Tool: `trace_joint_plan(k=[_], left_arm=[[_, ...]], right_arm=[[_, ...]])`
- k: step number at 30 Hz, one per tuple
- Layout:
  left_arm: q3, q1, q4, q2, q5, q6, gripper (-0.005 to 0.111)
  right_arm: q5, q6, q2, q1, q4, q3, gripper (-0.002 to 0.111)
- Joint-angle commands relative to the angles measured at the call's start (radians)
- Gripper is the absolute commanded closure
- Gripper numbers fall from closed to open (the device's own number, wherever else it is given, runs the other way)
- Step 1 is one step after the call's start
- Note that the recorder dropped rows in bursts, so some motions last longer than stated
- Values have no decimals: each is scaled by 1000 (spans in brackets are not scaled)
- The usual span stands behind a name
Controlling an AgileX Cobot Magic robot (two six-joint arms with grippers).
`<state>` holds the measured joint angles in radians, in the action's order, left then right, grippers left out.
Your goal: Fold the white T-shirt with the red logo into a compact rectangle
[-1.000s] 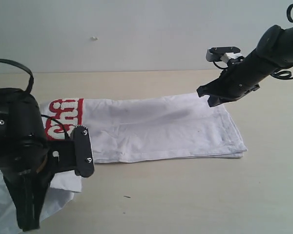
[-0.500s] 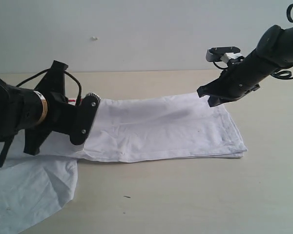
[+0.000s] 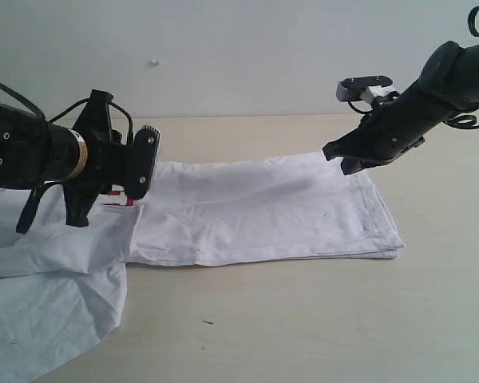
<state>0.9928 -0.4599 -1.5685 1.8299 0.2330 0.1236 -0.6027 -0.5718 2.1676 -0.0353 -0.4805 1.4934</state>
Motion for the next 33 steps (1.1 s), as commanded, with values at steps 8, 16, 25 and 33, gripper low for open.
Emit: trace_joint_plan(k=[8,16,25,33], left_arm=[[214,-16,912,-28,197,115,72],[411,51,1907,13,717,-993,95],[400,51,1700,89,594,-998,36],[379,51,1568,174,489,-1136,57]], right_arm=[[14,-7,-2,1,9,0,108],[6,-5,-2,1,9,0,108],[14,-3,-2,1,9,3,108],[12,-10,-2,1,9,3,108]])
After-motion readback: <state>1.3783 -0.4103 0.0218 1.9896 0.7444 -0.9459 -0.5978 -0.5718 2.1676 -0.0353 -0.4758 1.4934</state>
